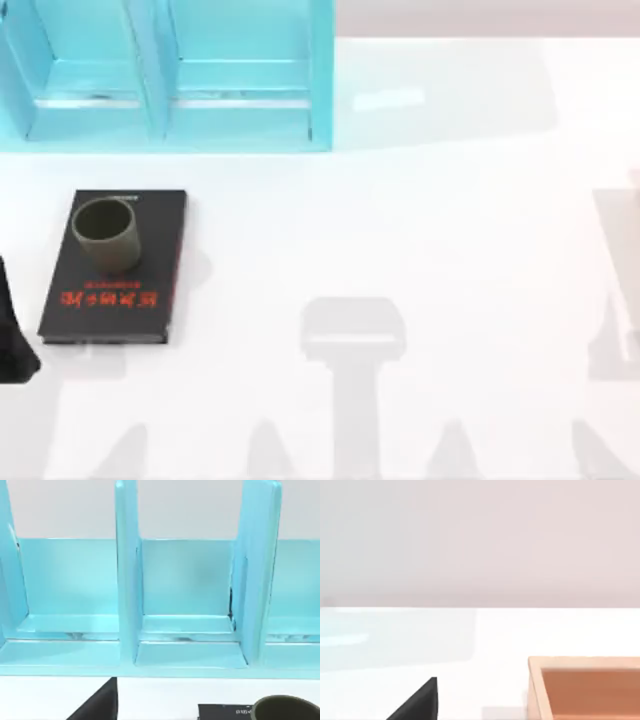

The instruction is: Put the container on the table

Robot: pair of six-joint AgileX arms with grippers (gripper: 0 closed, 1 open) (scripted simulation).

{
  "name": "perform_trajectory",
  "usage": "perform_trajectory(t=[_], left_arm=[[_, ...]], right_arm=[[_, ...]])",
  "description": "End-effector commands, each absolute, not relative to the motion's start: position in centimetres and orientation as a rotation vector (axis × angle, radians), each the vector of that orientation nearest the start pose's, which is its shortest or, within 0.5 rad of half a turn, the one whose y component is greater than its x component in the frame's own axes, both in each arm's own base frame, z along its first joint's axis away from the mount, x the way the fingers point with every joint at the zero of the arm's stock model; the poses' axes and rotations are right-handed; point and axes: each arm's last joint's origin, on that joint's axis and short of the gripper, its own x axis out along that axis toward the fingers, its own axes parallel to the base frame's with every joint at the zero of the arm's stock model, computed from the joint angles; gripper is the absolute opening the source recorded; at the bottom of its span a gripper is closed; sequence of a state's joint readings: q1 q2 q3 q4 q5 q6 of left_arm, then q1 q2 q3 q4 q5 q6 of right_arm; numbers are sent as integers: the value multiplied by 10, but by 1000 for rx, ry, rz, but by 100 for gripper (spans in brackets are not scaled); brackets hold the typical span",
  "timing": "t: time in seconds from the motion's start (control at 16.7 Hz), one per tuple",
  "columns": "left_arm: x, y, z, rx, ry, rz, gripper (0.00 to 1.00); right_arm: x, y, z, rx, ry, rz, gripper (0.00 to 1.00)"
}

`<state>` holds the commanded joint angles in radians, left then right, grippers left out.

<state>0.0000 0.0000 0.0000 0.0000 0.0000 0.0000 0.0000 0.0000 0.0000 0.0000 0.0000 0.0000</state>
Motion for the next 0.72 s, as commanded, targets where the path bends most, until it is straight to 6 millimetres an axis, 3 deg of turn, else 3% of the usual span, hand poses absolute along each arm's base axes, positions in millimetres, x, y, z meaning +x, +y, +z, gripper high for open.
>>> perform_trajectory(t=[0.18, 0.36, 0.54, 0.72], left_arm=[[106, -1, 162, -1, 9, -2, 100], [107, -3, 178, -14, 91, -18, 100], [114, -6, 212, -35, 235, -39, 100], [138, -10, 256, -54, 436, -58, 100]], right_arm=[[106, -1, 160, 0, 0, 0, 100], [106, -1, 160, 0, 0, 0, 100], [106, -1, 160, 0, 0, 0, 100], [106, -1, 160, 0, 0, 0, 100]])
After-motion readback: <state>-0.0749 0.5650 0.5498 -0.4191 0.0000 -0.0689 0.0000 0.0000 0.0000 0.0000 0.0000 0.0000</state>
